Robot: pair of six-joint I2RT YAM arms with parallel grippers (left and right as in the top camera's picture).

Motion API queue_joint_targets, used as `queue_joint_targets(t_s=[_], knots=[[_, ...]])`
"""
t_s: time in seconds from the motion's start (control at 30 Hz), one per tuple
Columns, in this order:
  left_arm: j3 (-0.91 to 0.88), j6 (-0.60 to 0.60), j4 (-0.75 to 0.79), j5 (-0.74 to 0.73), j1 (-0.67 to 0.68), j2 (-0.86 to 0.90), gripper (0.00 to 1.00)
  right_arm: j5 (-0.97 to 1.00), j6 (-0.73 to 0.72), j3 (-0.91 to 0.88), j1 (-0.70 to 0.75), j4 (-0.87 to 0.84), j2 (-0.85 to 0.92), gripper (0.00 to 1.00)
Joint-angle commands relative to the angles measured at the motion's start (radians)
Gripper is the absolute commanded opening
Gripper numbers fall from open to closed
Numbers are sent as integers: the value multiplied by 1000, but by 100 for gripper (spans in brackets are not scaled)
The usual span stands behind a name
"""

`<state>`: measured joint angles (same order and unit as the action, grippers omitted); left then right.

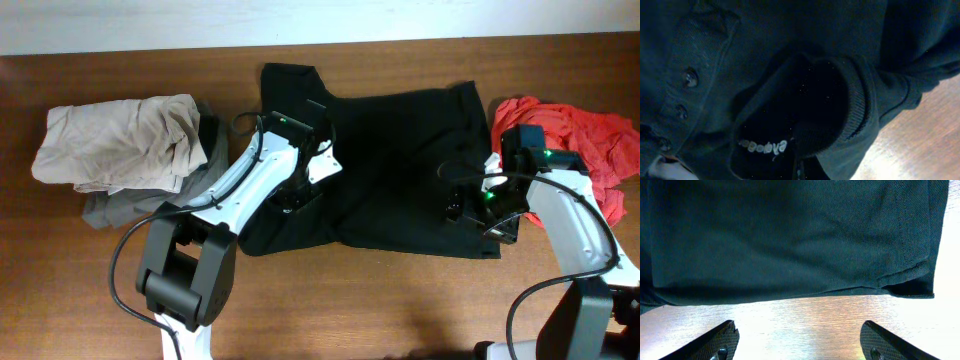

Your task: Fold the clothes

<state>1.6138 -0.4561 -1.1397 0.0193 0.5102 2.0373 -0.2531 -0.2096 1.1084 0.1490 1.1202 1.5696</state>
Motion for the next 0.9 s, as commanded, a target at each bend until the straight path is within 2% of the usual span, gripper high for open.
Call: queue_joint_targets(t_s=[0.0,0.1,0.17,0.23,0.3,0.33,0.37,0.5,0.63,0.73,0.87], knots=[[7,-32,34,31,-2,5,0,2,-6,-4,-5,-3,-21,83],[6,-33,76,50,-10,14,1,2,-6,-4,-5,-2,-21,83],[6,-40,93,50,-15,18,6,2,-6,-4,-5,-2,-21,83],[6,-41,110,62,-19,23,23,2,-6,-4,-5,0,-21,83],[6,-40,119,89,-24,24,34,2,-6,-4,-5,0,-21,83],[6,-40,122,109,-26,23,44,2,-6,-4,-5,0,-21,83],[7,-39,122,129,-27,23,47,2,-6,-4,-5,0,-21,83],[35,39,98,235,-31,22,47,2,-6,-4,-5,0,-21,83],[131,108,-18,234,-42,14,46,2,-6,-4,-5,2,-21,83],[192,135,-106,223,-54,-3,48,2,-6,-4,-5,2,-21,83],[198,117,-192,94,-84,-22,49,2,-6,-4,-5,2,-21,83]])
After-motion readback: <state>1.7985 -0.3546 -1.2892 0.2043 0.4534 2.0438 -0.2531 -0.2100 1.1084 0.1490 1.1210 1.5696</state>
